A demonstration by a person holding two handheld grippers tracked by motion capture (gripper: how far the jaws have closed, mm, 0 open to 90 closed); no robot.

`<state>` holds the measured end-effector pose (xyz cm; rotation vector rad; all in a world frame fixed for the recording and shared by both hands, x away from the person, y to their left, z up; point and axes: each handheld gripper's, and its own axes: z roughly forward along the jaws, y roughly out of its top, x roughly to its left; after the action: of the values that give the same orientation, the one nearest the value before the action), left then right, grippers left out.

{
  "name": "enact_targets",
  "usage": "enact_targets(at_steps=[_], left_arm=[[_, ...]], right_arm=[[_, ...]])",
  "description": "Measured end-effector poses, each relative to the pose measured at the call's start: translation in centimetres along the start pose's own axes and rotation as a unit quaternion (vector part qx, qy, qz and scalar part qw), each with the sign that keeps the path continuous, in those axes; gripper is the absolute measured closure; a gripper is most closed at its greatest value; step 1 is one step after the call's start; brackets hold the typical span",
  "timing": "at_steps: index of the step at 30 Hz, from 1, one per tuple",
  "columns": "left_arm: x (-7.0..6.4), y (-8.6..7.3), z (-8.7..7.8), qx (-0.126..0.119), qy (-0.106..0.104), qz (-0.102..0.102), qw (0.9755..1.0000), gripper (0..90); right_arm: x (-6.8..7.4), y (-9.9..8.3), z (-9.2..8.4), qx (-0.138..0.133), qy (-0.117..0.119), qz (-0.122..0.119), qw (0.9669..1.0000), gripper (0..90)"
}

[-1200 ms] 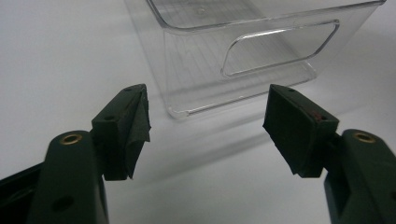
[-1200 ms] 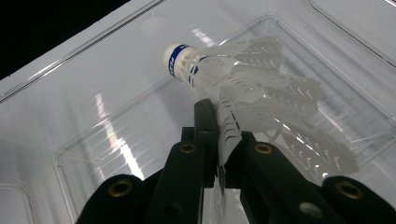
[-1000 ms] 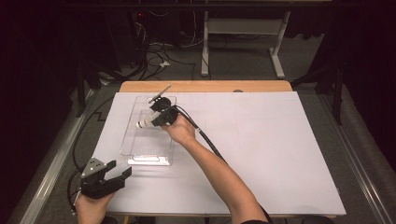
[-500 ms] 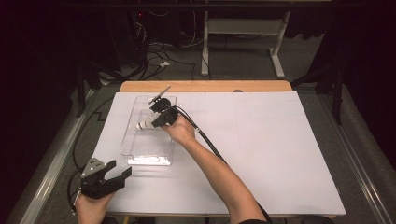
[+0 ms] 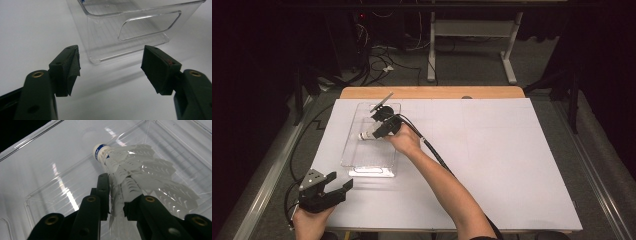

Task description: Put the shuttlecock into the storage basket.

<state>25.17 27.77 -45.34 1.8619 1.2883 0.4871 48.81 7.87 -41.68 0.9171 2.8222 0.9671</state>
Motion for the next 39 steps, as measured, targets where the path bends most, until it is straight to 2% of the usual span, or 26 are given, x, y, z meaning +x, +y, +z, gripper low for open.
enact_targets(at_steps=[8, 12, 14, 17, 22, 25, 30, 34, 39], left_arm=[[0.0, 0.0, 0.0, 0.001, 0.0, 0.0, 1.0, 32.1], [0.0, 0.0, 0.0, 0.002, -0.001, 0.0, 1.0, 32.1], [0.0, 0.0, 0.0, 0.001, -0.001, -0.001, 1.0, 32.2], [0.1, 0.0, 0.0, 0.001, -0.001, -0.001, 1.0, 32.2], [0.1, 0.0, 0.0, 0.001, -0.001, -0.001, 1.0, 32.2], [0.1, 0.0, 0.0, 0.0, -0.001, -0.002, 1.0, 32.2], [0.1, 0.0, 0.0, 0.002, -0.003, -0.002, 1.0, 32.1], [0.0, 0.0, 0.0, 0.001, -0.003, -0.002, 1.0, 32.2], [0.0, 0.0, 0.0, 0.002, -0.003, -0.002, 1.0, 32.2]], right_arm=[[-0.1, 0.1, -0.3, 0.0, 0.005, 0.005, 1.0, 70.2], [-0.2, 0.1, -0.6, 0.005, -0.001, 0.001, 1.0, 68.0], [-0.4, 0.0, -0.8, 0.013, -0.002, 0.001, 0.9999, 67.5], [-0.7, 0.0, -1.2, 0.01, 0.0, 0.01, 0.9999, 67.1], [-0.8, 0.0, -1.2, 0.014, 0.001, 0.005, 0.9999, 66.6], [-0.9, -0.1, -1.1, 0.017, 0.006, 0.014, 0.9997, 66.2], [-1.0, -0.3, -1.1, 0.023, 0.003, 0.006, 0.9997, 65.9], [-1.0, -0.4, -1.3, 0.028, 0.003, 0.013, 0.9995, 65.9], [-1.0, -0.4, -1.7, 0.028, 0.0, 0.01, 0.9996, 65.4]])
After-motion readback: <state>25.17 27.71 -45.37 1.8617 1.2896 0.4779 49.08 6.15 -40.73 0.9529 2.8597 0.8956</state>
